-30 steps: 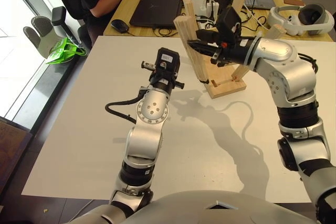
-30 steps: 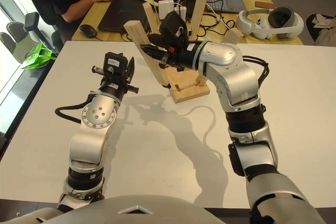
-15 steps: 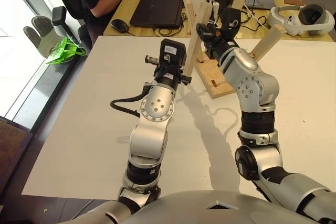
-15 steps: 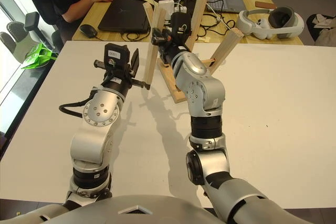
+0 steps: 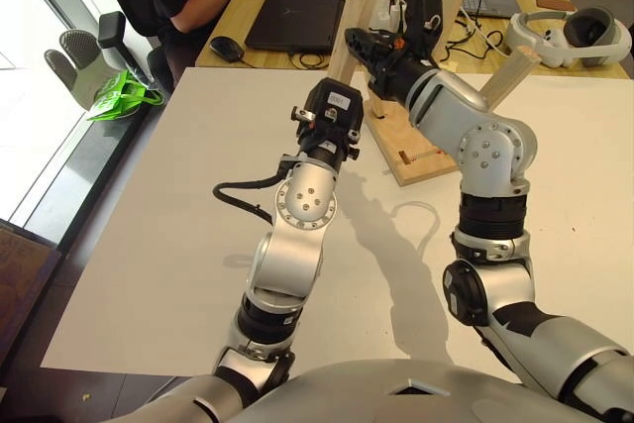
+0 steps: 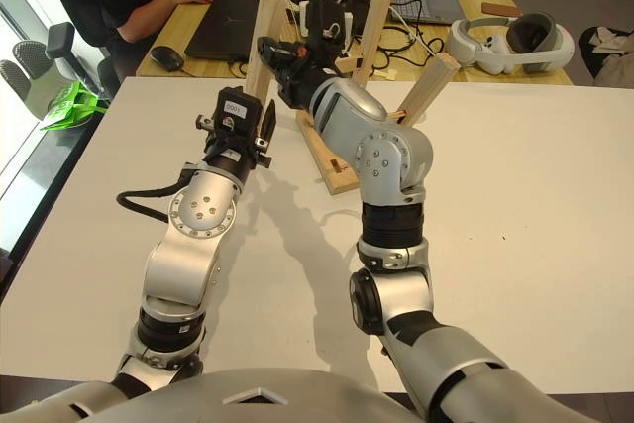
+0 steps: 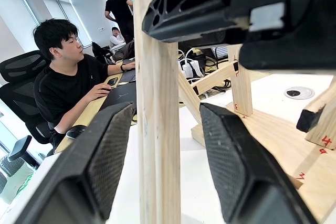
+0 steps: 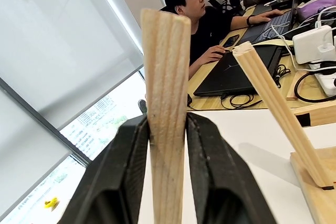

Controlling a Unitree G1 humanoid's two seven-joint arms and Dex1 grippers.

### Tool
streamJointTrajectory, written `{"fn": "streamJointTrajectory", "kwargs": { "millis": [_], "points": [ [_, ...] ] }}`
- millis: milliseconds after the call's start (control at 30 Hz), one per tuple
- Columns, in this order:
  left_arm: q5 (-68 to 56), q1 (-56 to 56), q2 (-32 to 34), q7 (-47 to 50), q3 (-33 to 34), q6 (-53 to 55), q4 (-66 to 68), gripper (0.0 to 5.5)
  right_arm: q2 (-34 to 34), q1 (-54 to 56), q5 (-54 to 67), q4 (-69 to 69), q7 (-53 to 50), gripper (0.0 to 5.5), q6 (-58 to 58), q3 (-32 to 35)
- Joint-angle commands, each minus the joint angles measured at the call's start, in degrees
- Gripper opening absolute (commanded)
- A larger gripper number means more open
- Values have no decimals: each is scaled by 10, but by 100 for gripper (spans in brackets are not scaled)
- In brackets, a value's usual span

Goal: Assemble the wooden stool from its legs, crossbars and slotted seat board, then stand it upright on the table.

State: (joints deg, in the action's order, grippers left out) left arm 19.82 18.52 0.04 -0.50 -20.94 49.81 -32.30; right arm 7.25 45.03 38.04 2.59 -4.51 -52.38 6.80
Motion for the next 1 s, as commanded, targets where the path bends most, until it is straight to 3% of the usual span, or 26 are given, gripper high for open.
{"fn": "streamJointTrajectory", "kwargs": {
  "millis": [33, 700, 867, 1000],
  "points": [
    [18, 21, 1, 9, 5, -5, 20, 234, 62, 33, 41, 31, -21, 98, -38, -9],
    [55, 19, 8, 7, 18, -4, 30, 234, 20, 9, 74, 130, -47, 98, -132, -40],
    [66, 17, 19, 6, 17, -13, 31, 162, 33, 8, 83, 140, -64, 98, -148, -23],
    [71, 14, 24, 2, 15, -18, 31, 151, 41, 9, 94, 145, -80, 98, -161, -7]
  ]
}}
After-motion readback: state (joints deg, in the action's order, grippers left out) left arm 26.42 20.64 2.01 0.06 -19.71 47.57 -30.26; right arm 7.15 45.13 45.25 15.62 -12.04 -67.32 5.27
